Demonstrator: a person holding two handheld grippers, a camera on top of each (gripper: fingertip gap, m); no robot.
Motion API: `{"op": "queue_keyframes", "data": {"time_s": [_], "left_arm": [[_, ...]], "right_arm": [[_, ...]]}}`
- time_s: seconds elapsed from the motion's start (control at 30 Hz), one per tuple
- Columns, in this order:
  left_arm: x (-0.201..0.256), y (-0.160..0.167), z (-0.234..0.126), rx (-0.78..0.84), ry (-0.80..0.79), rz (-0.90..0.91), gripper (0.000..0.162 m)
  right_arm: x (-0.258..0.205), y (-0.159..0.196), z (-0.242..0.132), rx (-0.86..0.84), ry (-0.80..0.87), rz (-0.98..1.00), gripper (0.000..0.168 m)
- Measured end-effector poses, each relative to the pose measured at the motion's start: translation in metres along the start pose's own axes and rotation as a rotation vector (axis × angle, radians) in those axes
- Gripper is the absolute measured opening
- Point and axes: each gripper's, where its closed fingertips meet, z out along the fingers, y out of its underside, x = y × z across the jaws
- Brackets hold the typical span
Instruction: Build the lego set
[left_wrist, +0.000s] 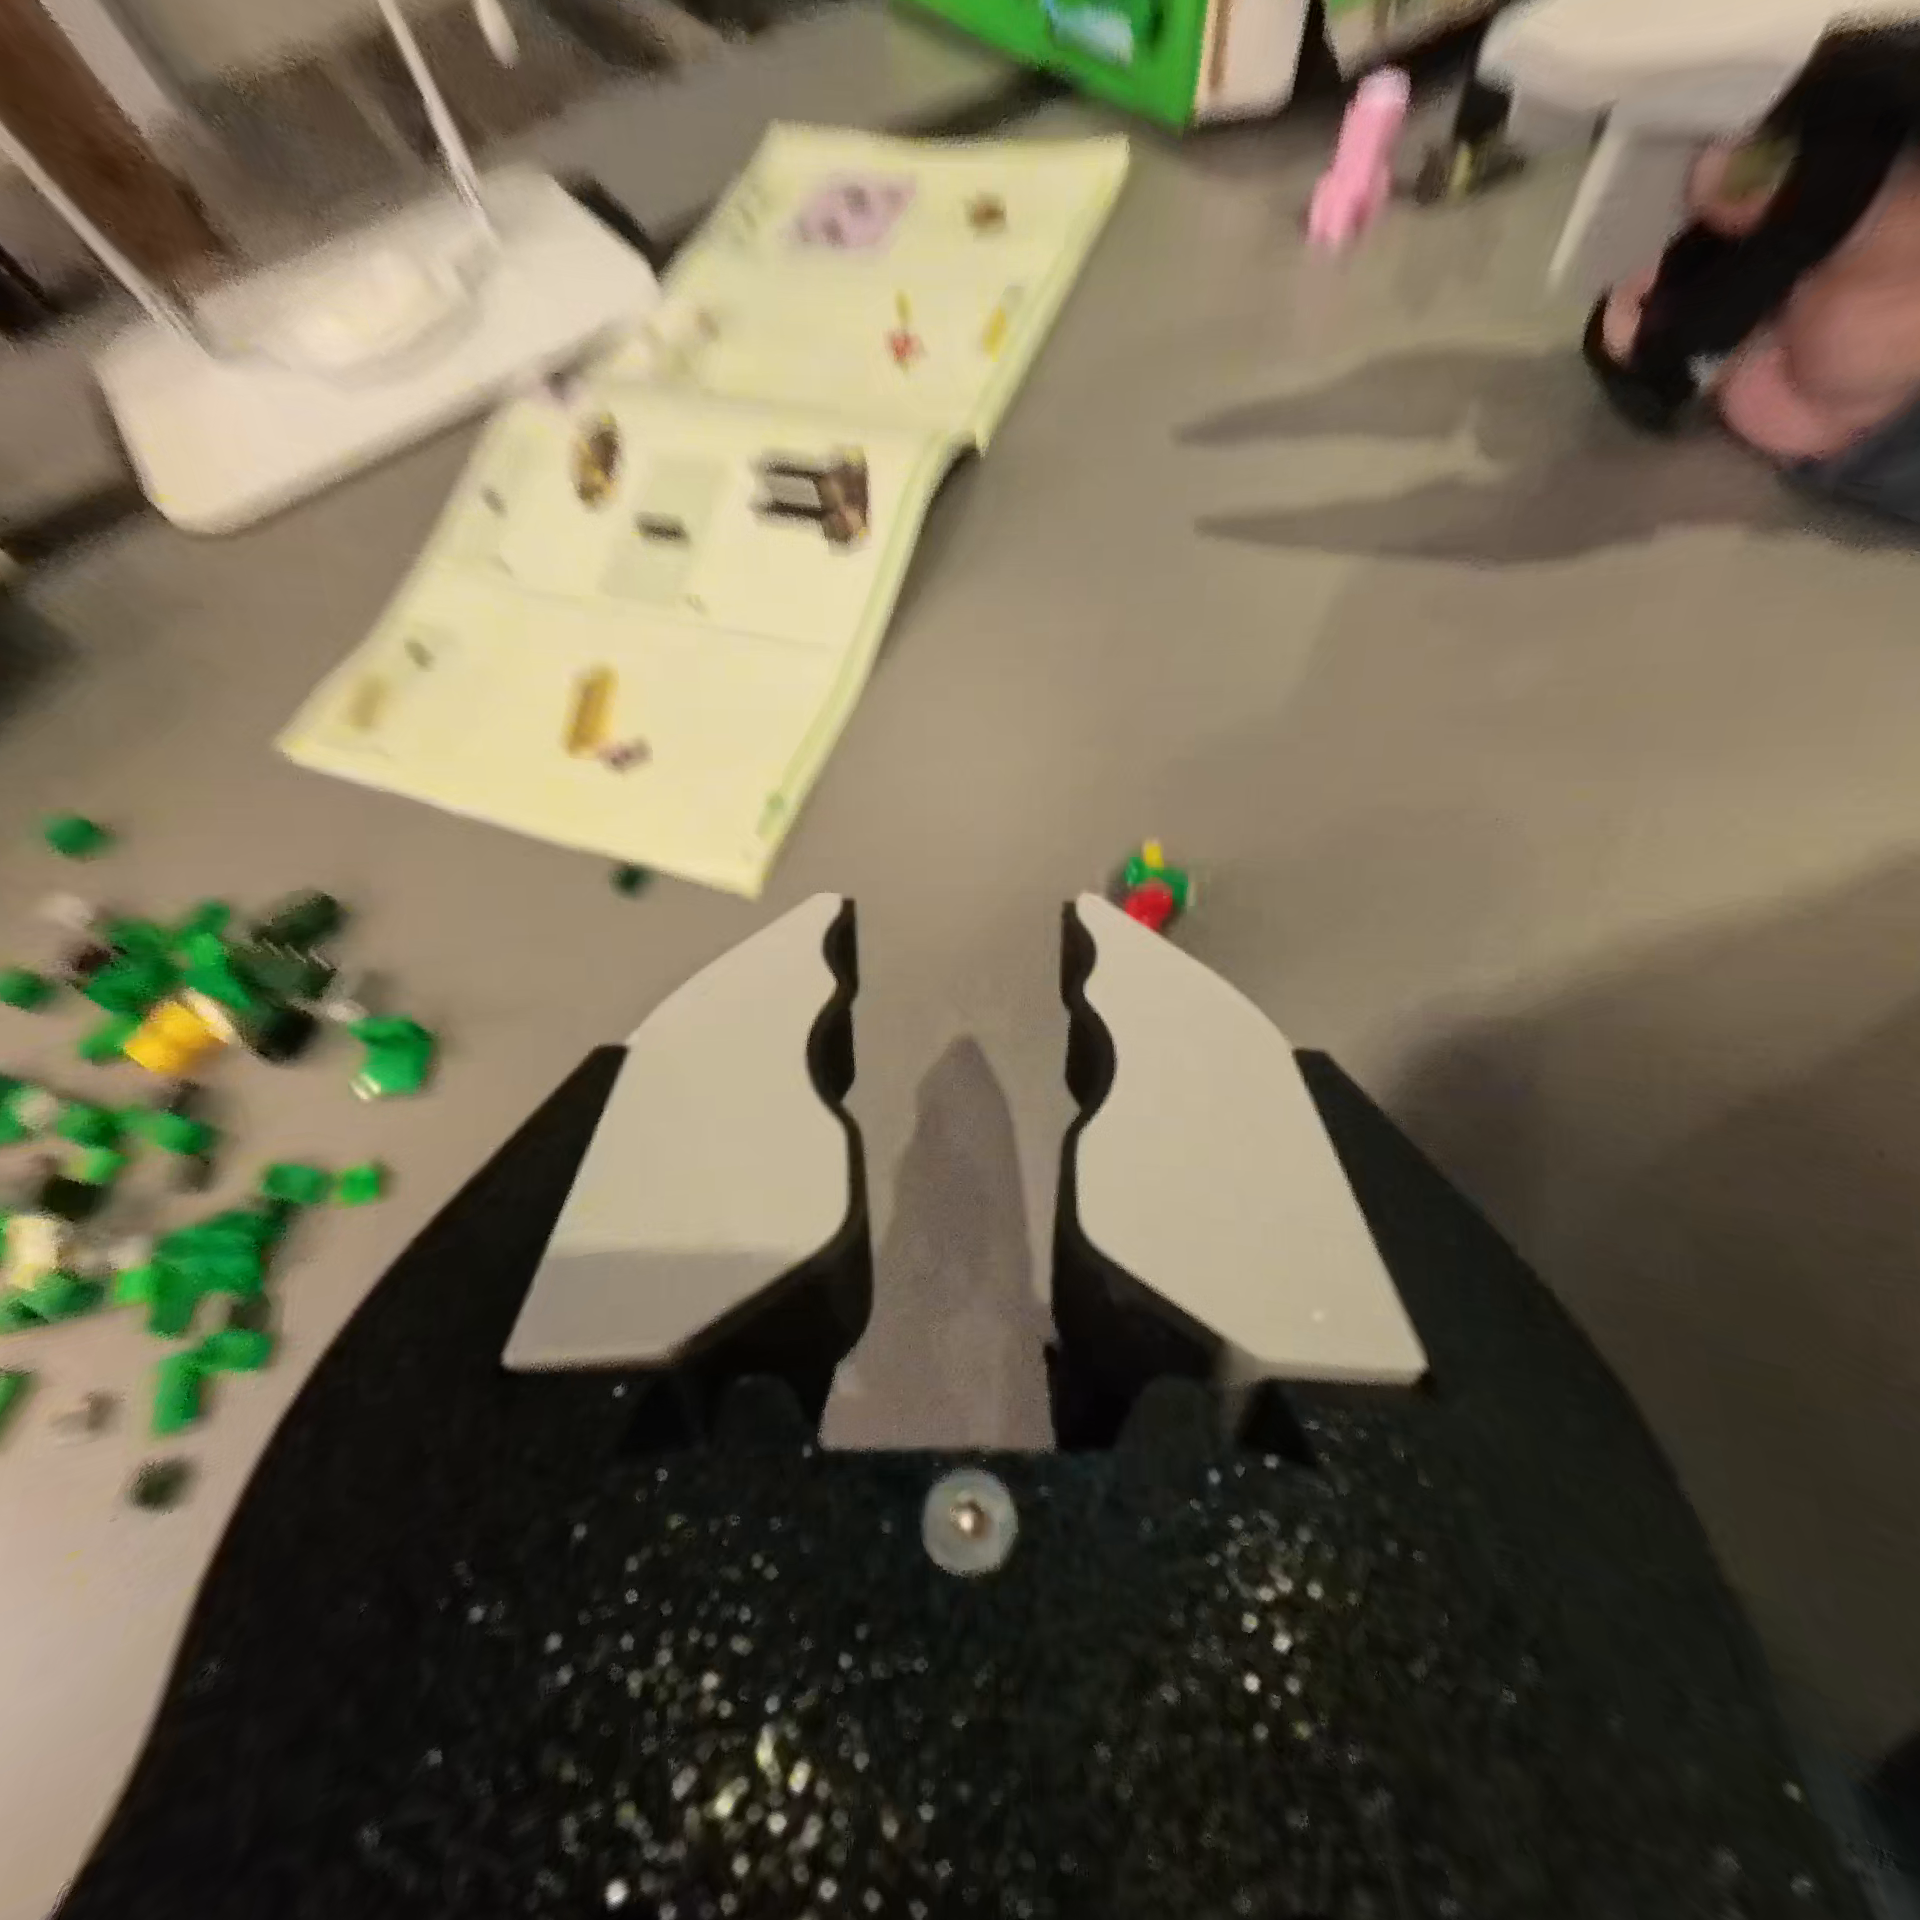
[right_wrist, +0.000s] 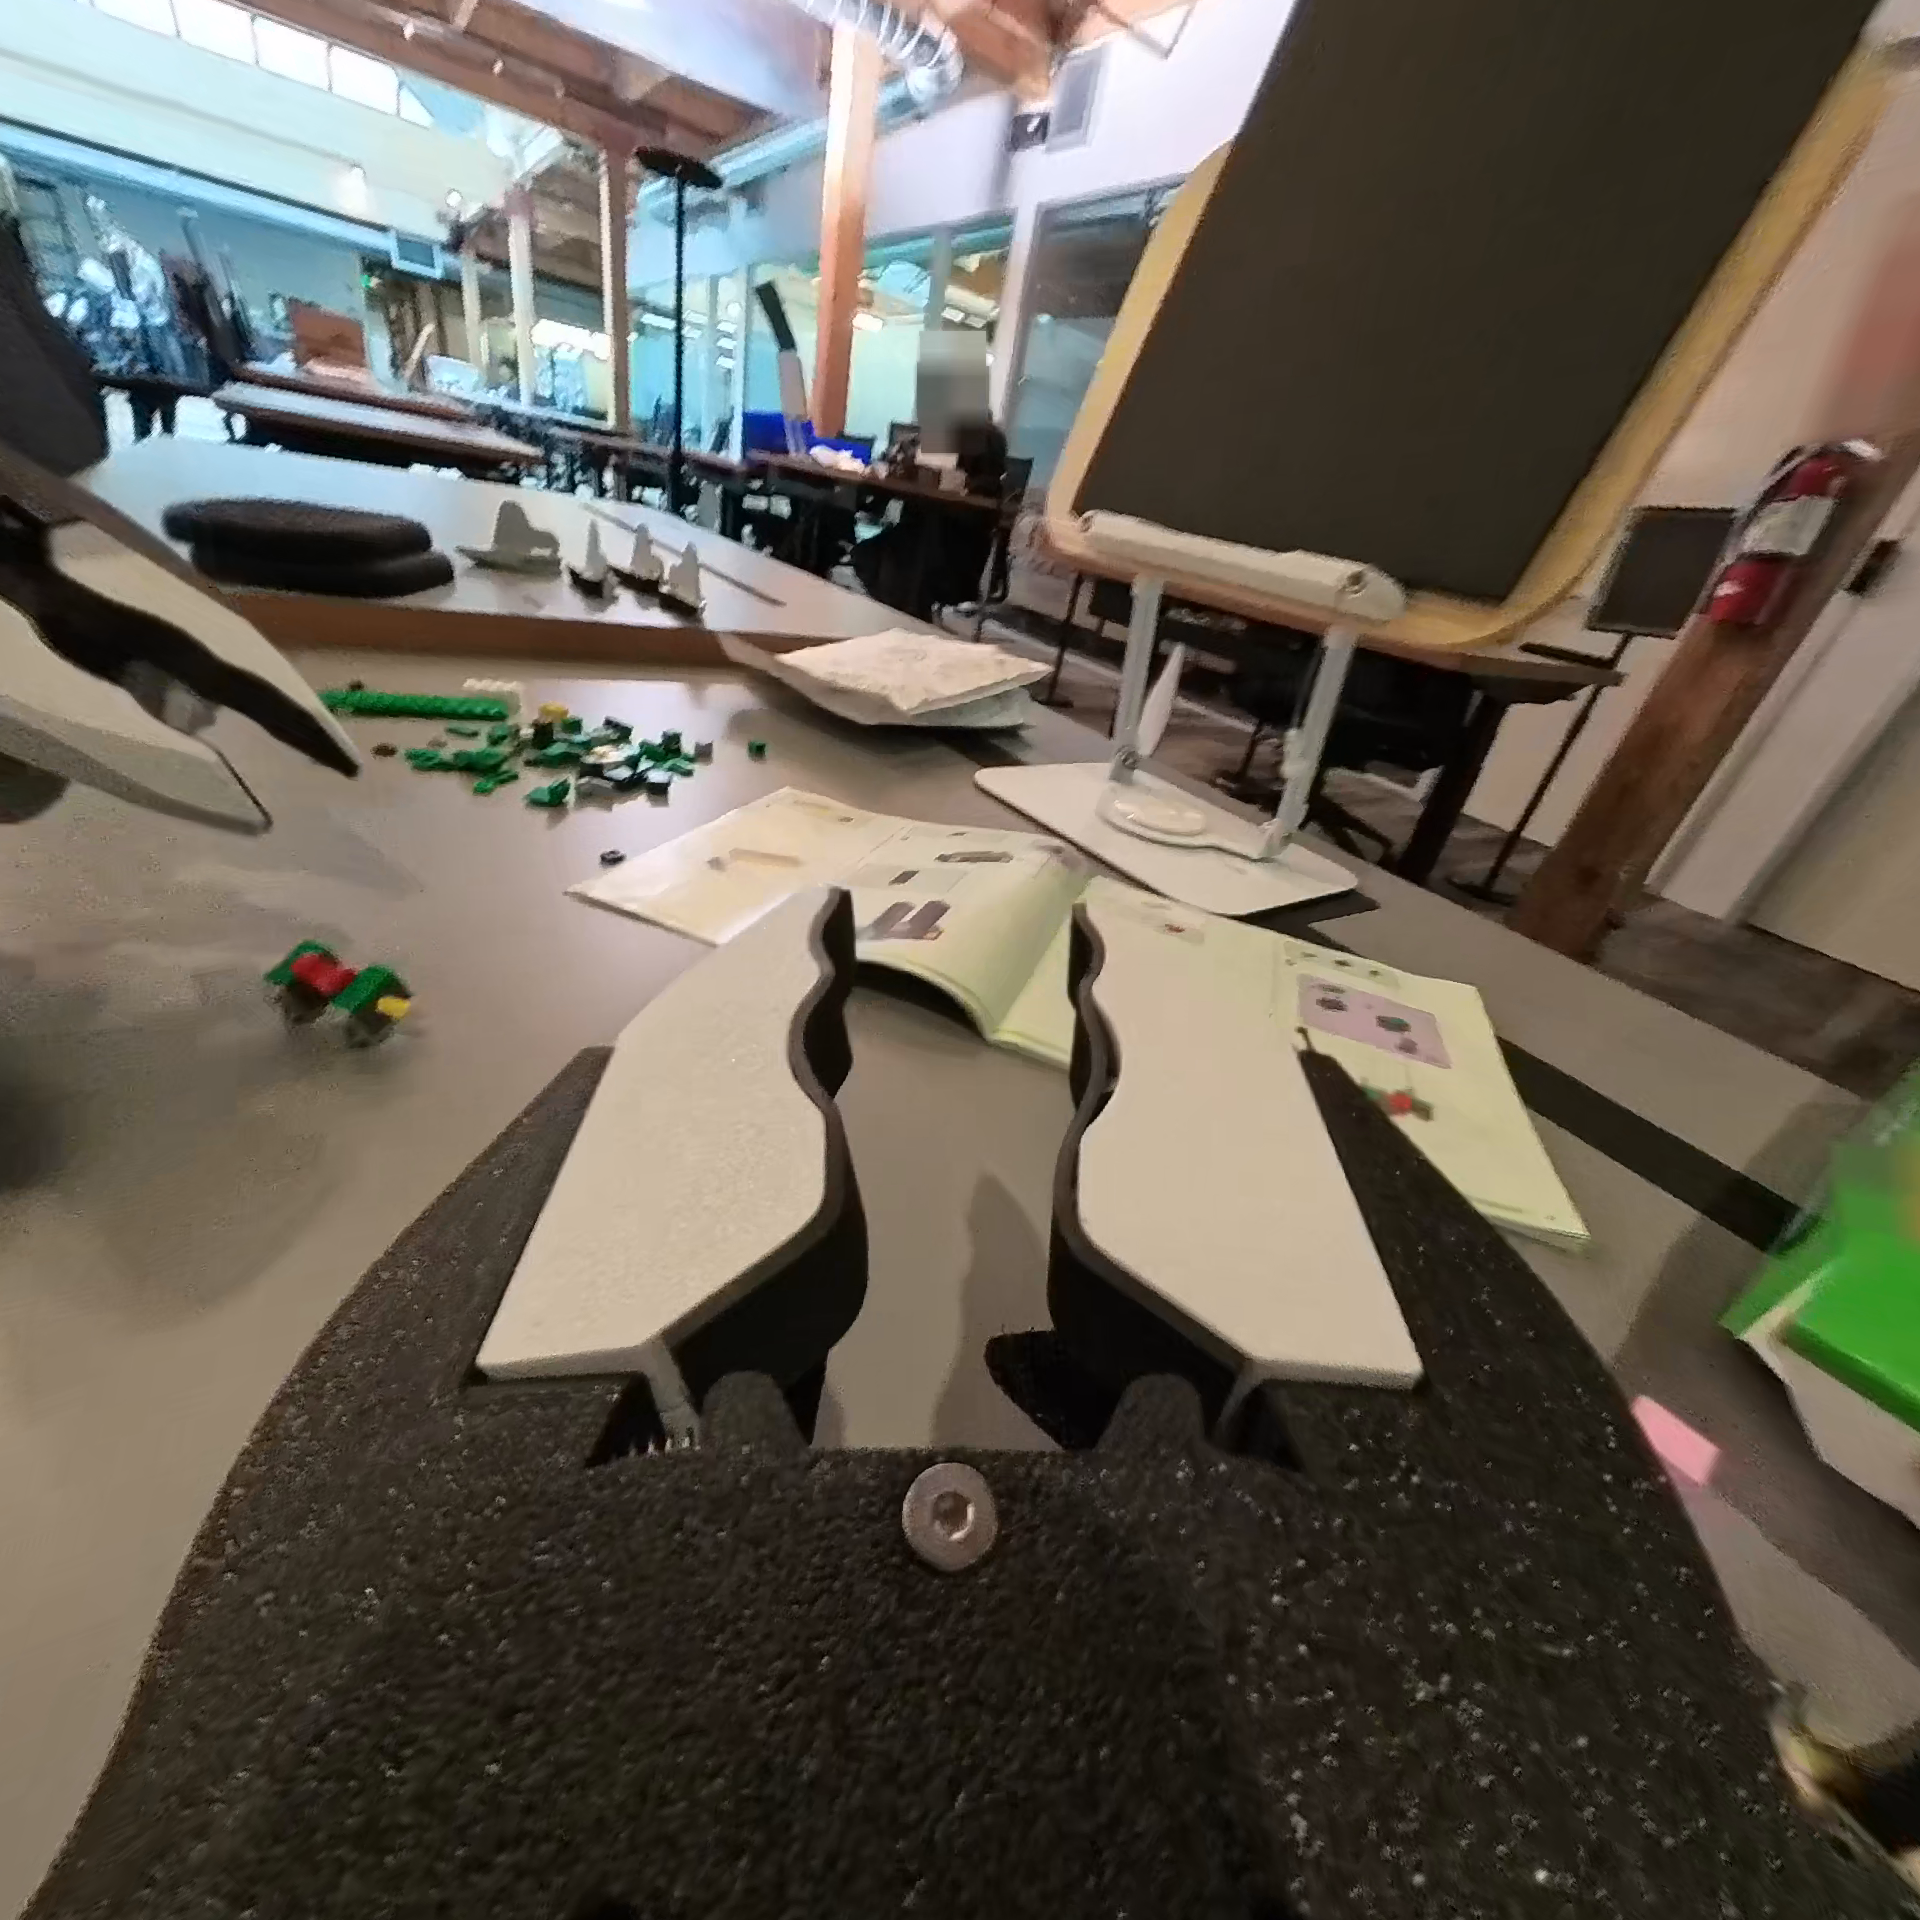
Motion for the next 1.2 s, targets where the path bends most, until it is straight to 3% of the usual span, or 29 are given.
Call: {"op": "queue_keyframes", "data": {"time_s": [0.03,0.17,0.3,0.47,0.67,0.87,1.2], "left_arm": [[-0.001,-0.018,-0.001,0.040,-0.025,0.022,0.037],[0.011,-0.091,0.038,0.068,-0.004,0.131,0.037],[0.025,-0.141,0.122,0.005,0.086,0.227,0.035],[0.038,-0.179,0.229,-0.074,0.218,0.221,0.027],[0.056,-0.188,0.319,-0.259,0.277,0.212,0.031],[0.061,-0.174,0.358,-0.424,0.292,0.267,0.058],[0.041,-0.175,0.361,-0.441,0.195,0.342,0.057]], "right_arm": [[0.005,-0.004,-0.002,0.024,0.026,-0.001,0.038],[0.024,-0.018,-0.012,0.114,0.125,-0.001,0.035],[0.044,-0.033,-0.030,0.202,0.226,-0.003,0.033],[0.076,-0.048,-0.053,0.284,0.350,-0.003,0.031],[0.118,-0.055,-0.080,0.330,0.482,0.016,0.028],[0.141,-0.055,-0.099,0.376,0.537,0.115,0.027],[0.147,-0.050,-0.099,0.379,0.523,0.186,0.026]]}}
